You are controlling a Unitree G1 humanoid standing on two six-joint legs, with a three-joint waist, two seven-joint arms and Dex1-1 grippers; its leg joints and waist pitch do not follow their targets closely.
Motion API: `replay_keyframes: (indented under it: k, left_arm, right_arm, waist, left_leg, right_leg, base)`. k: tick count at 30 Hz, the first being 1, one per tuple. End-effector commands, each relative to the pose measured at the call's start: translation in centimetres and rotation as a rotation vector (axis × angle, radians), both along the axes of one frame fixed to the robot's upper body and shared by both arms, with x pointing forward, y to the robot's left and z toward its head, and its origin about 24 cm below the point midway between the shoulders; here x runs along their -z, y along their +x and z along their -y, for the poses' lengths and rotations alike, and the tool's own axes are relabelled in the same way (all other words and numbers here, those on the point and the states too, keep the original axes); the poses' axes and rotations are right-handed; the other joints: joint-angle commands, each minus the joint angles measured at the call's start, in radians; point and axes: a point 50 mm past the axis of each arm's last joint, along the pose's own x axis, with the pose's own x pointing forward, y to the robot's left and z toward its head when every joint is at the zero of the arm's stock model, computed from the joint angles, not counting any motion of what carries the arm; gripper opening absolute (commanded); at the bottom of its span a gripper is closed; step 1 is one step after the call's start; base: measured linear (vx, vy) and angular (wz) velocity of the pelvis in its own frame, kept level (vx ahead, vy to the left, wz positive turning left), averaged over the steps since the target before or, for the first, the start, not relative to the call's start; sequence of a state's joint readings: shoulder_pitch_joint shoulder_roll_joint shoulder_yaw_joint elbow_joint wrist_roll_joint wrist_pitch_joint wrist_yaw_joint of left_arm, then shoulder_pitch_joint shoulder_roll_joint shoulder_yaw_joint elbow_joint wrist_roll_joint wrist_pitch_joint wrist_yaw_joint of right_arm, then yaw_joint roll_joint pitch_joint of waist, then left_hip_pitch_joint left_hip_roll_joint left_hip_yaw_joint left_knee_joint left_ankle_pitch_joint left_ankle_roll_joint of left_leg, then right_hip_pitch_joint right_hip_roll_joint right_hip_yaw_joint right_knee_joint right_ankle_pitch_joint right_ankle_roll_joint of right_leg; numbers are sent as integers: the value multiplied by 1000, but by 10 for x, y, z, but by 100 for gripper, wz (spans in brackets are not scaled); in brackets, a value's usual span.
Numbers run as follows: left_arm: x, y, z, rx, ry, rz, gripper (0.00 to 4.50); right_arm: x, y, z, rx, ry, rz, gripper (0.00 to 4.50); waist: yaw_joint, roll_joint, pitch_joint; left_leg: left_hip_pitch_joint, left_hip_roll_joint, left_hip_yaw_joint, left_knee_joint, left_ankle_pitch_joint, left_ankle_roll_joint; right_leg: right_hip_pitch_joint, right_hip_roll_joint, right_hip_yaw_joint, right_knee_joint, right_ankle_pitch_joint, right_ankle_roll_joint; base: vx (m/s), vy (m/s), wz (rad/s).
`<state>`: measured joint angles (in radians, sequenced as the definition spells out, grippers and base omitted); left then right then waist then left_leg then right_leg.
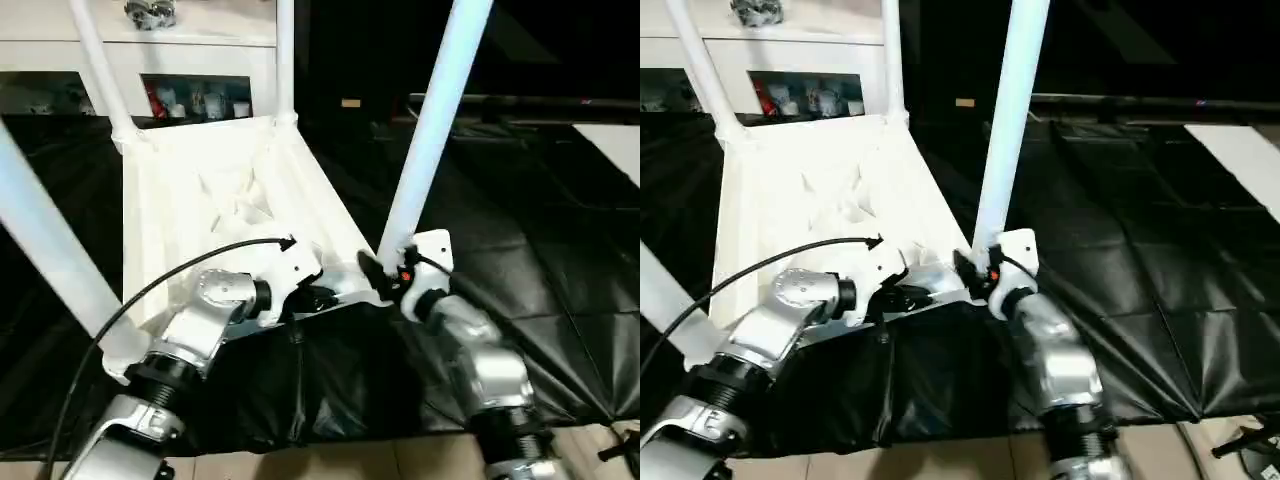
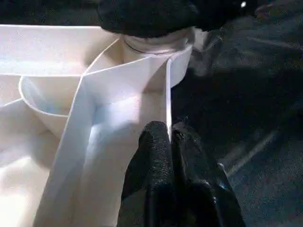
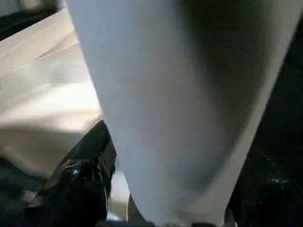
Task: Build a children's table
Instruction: Rotate leg to tighten
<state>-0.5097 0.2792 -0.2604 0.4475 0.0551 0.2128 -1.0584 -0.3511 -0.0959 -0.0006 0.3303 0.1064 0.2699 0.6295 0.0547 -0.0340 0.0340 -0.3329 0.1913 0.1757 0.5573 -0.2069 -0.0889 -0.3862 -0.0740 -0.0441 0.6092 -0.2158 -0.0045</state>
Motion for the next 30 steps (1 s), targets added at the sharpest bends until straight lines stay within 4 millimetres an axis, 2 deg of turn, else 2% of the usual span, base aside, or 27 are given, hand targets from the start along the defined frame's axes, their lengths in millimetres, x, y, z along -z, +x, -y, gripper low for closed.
replay_keyframes:
  k: [1, 2, 4, 5, 8, 10, 11, 13, 15, 17, 20, 26, 30]
  left_arm:
    - [8, -9, -1, 87, -30, -66, 0]
    - [7, -9, -2, 90, -31, -67, 0]
    - [5, -10, -6, 126, -46, -81, 0]
    - [4, -10, -8, 148, -56, -91, 0]
    - [5, -11, -13, 193, -36, -94, 0]
    - [6, -12, -16, 218, -26, -105, 0]
    - [5, -12, -17, 224, -27, -108, 0]
    - [4, -12, -18, 239, -26, -115, 0]
    - [4, -12, -19, 242, -25, -115, 0]
    - [4, -12, -20, 251, -25, -124, 0]
    - [4, -11, -22, 260, -18, -124, 0]
    - [4, -11, -23, 255, -17, -127, 0]
    - [5, -10, -23, 225, -22, -128, 0]
  right_arm:
    - [4, -6, -5, -225, -12, -35, 321]
    - [4, -7, -4, -241, -16, -36, 321]
    - [5, -11, 2, -379, -55, -47, 321]
    - [6, -14, 5, -463, -76, -61, 321]
    - [5, -19, 8, -606, -94, -91, 321]
    - [4, -22, 9, -693, -97, -113, 321]
    - [4, -23, 10, -726, -97, -122, 321]
    - [3, -25, 10, -798, -84, -149, 321]
    - [2, -26, 9, -816, -76, -151, 293]
    - [1, -26, 7, -845, -47, -167, 285]
    - [3, -27, 5, -889, -32, -190, 258]
    - [6, -31, 3, -914, -21, -208, 236]
    - [7, -30, 2, -868, -15, -184, 227]
  waist:
    - [5, -5, -40]
    - [6, -5, -40]
    - [6, -5, -42]
    - [7, -10, -44]
    - [14, -8, -43]
    - [18, -10, -42]
    - [21, -7, -42]
    - [30, -10, -40]
    - [36, -10, -40]
    - [39, -11, -40]
    - [41, -12, -42]
    - [44, -10, -42]
    - [43, -11, -42]
  left_leg:
    - [-14, 36, -7, -56, -107, 67]
    - [-15, 36, -6, -54, -98, 73]
    - [-14, 36, -5, -50, -60, 94]
    - [-16, 33, -5, -46, -47, 107]
    - [-11, 39, -2, -42, -48, 137]
    - [-13, 39, -3, -42, -49, 135]
    - [-11, 42, -1, -42, -57, 131]
    - [-9, 45, 0, -43, -79, 117]
    - [-8, 46, 1, -43, -92, 106]
    - [-7, 46, 0, -44, -94, 96]
    - [-9, 43, 1, -42, -75, 96]
    - [-9, 43, 0, -43, -78, 90]
    - [-9, 43, -1, -44, -89, 83]
  right_leg:
    - [44, -65, 46, -69, -66, -206]
    - [44, -64, 46, -67, -48, -214]
    - [47, -64, 44, -58, 22, -238]
    - [51, -63, 42, -54, 51, -250]
    - [47, -66, 41, -53, 59, -275]
    - [51, -66, 39, -52, 43, -275]
    - [48, -66, 39, -52, 25, -276]
    - [46, -66, 38, -53, -17, -274]
    - [45, -68, 40, -55, -45, -268]
    - [44, -69, 40, -55, -57, -266]
    - [45, -68, 39, -52, -35, -264]
    - [46, -69, 39, -53, -47, -257]
    - [46, -68, 39, -55, -66, -252]
  base:
    - [0, 0, 0]
    - [0, 0, 0]
    - [0, 0, 0]
    - [0, 0, 0]
    - [0, 0, 0]
    - [0, 0, 0]
    - [0, 0, 0]
    - [0, 0, 0]
    - [0, 0, 0]
    - [0, 0, 0]
    - [0, 0, 0]
    - [0, 0, 0]
    - [0, 0, 0]
